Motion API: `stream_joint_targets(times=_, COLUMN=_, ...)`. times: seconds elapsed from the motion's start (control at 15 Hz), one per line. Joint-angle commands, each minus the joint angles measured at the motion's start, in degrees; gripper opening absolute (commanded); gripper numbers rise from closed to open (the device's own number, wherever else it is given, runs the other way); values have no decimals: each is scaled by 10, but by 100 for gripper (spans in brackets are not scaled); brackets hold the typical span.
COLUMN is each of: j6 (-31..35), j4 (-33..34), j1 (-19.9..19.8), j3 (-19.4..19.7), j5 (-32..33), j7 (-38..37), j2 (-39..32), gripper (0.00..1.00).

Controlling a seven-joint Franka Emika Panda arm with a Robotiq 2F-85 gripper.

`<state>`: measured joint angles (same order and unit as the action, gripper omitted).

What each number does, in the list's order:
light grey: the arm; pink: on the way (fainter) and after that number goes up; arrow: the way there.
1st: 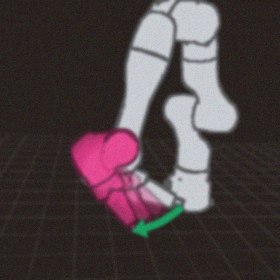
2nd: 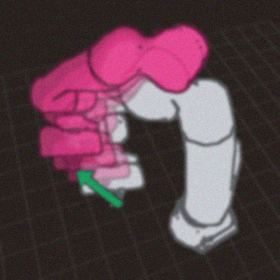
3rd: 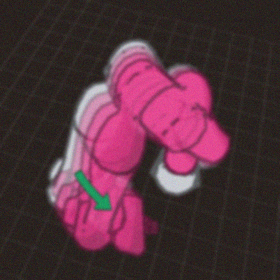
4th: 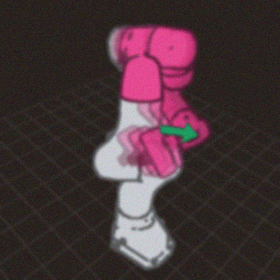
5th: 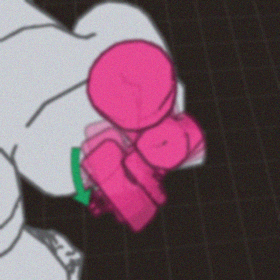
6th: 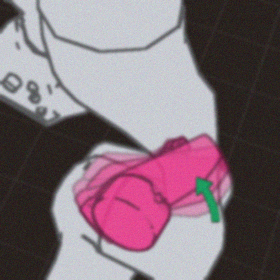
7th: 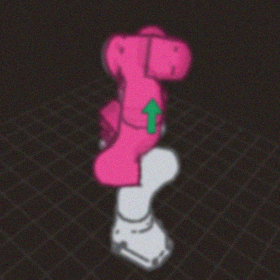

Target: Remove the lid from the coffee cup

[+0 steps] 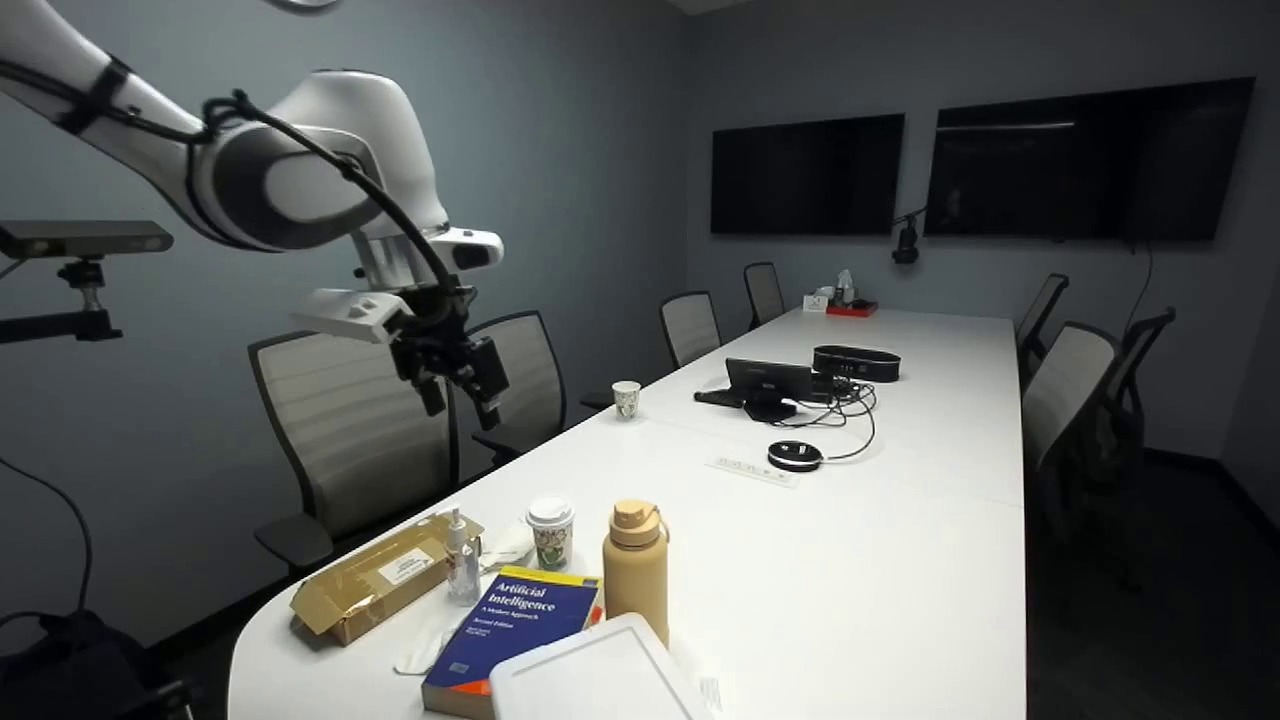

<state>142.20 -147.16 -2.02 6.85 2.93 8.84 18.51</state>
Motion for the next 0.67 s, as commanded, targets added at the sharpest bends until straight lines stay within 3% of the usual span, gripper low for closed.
stream_joint_targets(times=0.0, j6=30, j4=116, j1=17, j3=-9, j5=-49, j7=-9, j2=-149, gripper=100)
stream_joint_targets(times=0.6, j6=59, j4=359, j1=19, j3=-63, j5=-65, j7=-82, j2=-448, gripper=100)
